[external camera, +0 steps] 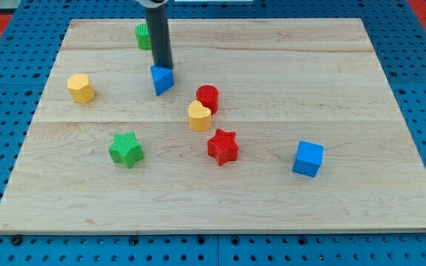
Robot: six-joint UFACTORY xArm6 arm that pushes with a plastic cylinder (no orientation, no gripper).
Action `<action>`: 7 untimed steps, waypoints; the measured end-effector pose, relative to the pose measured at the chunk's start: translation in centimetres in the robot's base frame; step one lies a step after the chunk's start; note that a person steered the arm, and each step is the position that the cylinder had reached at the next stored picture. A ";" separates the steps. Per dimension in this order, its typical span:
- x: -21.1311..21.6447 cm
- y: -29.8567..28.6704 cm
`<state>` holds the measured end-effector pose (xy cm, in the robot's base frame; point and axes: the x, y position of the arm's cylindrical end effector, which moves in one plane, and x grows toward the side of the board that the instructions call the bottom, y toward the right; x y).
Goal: Move blue triangle to the left of yellow heart
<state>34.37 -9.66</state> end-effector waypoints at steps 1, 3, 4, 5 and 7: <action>4.0 -0.4; 6.7 -10.7; 9.9 -8.5; 8.9 -7.1; 8.2 -0.7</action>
